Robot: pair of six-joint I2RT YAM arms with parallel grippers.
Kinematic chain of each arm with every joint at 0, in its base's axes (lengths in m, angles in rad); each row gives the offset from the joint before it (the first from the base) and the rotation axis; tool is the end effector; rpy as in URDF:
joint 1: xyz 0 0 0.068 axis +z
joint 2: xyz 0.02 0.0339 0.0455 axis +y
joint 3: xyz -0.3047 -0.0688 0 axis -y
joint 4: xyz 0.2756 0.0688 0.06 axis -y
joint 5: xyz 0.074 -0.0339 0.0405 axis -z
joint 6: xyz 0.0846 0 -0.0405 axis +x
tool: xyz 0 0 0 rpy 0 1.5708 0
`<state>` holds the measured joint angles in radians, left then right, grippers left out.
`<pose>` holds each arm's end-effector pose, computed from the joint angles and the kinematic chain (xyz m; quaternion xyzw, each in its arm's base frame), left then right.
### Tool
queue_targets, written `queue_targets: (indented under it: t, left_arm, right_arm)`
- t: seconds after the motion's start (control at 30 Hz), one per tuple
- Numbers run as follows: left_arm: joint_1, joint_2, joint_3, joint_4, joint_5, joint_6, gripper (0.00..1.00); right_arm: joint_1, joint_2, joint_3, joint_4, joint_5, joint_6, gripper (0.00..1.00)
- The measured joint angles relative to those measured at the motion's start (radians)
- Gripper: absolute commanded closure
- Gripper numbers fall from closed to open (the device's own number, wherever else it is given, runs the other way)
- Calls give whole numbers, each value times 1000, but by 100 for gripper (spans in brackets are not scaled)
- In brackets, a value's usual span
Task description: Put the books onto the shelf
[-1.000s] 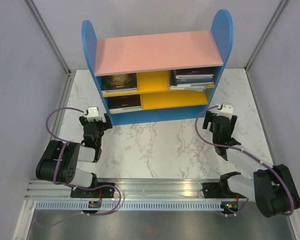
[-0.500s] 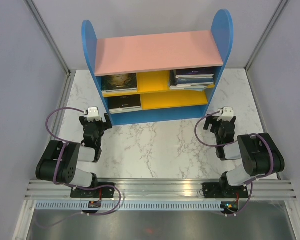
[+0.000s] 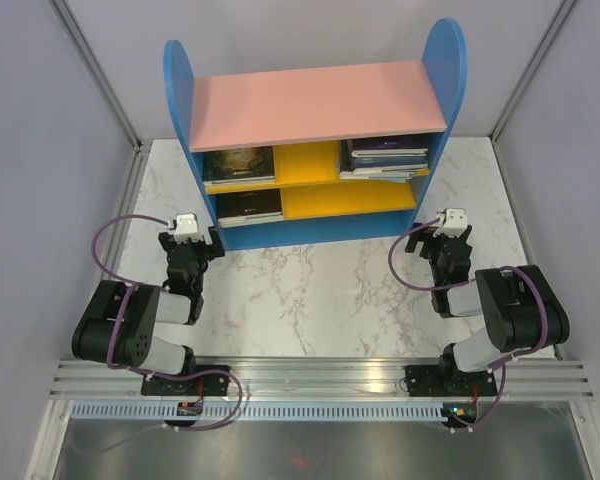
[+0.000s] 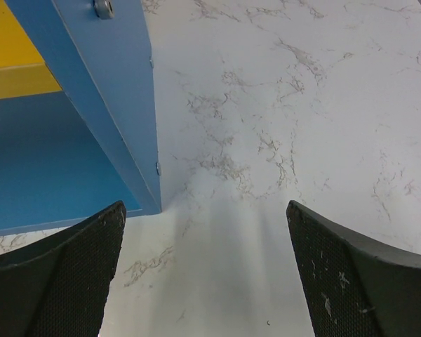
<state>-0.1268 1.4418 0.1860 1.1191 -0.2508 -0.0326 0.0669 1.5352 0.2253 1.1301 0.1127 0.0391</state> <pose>0.2782 -0.0143 0.1510 -0.0469 0.7509 0.0421 0.6574 0.2937 0.0101 0.1389 0.0254 0.7669 -0.0093 0.6411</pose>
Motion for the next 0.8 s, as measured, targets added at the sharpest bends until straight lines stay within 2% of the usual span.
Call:
queue_targets:
  t: [0.8]
  left_arm:
    - [0,0,0,0,0,0,0]
  right_arm:
    - [0,0,0,11,-3,-2,2]
